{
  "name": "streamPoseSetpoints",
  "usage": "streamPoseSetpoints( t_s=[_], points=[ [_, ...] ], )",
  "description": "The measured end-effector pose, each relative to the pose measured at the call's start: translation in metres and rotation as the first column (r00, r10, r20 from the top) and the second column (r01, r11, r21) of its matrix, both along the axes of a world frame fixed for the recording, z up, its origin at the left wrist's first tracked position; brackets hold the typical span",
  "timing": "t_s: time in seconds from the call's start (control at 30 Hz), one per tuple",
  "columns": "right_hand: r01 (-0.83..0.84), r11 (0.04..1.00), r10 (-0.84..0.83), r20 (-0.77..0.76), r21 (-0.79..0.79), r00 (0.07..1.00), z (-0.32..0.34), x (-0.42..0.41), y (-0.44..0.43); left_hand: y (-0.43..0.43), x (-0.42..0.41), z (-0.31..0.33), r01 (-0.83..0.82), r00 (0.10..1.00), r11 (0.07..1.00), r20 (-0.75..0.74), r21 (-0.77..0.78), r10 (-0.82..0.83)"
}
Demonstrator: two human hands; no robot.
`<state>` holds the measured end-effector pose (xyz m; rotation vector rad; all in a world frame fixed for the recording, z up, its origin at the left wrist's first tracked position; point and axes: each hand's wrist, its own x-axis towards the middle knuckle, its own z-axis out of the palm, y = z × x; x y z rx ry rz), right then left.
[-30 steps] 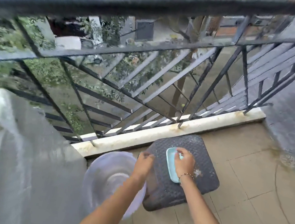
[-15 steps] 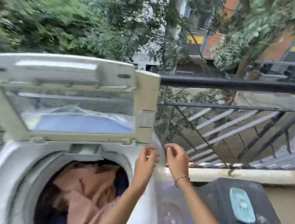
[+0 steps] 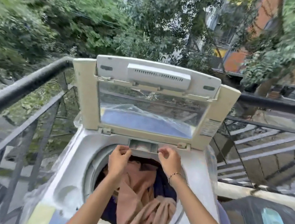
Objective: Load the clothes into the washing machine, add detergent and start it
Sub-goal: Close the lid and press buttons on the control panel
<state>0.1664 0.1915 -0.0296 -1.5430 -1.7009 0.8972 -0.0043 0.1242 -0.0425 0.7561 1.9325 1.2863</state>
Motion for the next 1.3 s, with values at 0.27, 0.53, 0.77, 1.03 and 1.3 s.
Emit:
streamPoseSetpoints(
  t_s=[0.27,0.53,0.77,1.03,1.3],
  points=[
    [0.129,0.987,-0.122,0.079,-0.098,0.989,-0.023,-0.018,0.004,0.013,-0.037,-0.020,0.088,0.982,0.987,-0.155,-0.131,-0.108],
    [0.216,0.966,-0.201,0.115,-0.142,0.973,-0.037,-0.026,0.014,0.033,-0.048,-0.035,0.115,0.981,0.981,-0.136,-0.157,-0.137],
    [0.290,0.943,-0.287,0.041,-0.163,0.957,-0.034,-0.030,0.028,0.044,-0.042,-0.038,0.048,0.992,0.990,-0.107,-0.132,-0.063],
    [0.380,0.903,-0.388,0.001,-0.201,0.922,-0.032,-0.038,0.046,0.060,-0.036,-0.032,-0.023,0.992,0.983,-0.126,-0.180,0.000],
    [0.404,0.891,-0.420,-0.035,-0.207,0.907,-0.034,-0.041,0.052,0.064,-0.031,-0.034,0.009,0.986,0.973,-0.157,-0.233,-0.046]
  ],
)
